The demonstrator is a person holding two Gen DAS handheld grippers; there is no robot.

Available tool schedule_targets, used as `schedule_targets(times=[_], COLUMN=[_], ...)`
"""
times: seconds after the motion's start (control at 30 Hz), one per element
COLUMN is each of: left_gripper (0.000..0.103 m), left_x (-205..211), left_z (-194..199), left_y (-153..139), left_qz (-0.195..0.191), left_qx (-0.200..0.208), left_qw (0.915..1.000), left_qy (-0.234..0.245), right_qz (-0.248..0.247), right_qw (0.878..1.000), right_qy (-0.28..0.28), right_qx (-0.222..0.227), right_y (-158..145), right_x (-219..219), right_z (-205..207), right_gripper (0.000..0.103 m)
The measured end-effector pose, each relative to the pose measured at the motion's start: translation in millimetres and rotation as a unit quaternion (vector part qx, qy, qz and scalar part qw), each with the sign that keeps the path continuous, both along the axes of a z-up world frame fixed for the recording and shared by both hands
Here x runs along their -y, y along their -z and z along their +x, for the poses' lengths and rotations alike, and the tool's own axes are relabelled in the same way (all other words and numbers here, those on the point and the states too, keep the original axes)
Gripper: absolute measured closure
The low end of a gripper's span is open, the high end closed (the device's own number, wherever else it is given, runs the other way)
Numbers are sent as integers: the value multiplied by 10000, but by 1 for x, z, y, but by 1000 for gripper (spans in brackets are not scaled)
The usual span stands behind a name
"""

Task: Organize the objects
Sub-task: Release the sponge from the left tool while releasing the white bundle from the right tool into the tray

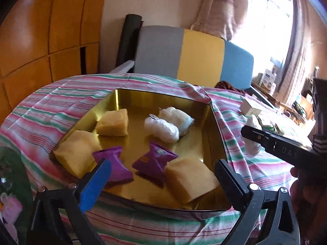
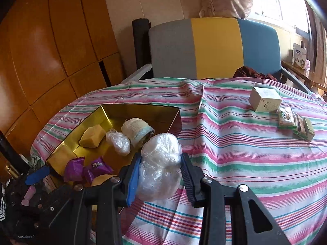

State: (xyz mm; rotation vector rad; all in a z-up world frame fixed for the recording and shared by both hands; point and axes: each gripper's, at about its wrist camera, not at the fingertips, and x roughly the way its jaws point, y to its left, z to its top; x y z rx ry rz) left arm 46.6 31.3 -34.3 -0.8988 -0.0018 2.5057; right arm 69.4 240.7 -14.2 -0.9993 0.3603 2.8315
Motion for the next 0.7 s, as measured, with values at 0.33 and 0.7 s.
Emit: schedule_targets(times=[0.33,0.7], left_gripper=[0,0], left_x=[36,41], left_z=[-22,-22], left_y=[7,6], left_qz=[475,514], left_qx=[738,752], left_qw=[9915,9913], left_qy=[-964,-950], right_qz=[51,526], right_qw=[9977,9896], right_qy=[-557,-992], right_qx=[396,901], right_y=[5,19], right_x=[24,53], right_z=[-33,-79], right_gripper=[65,64])
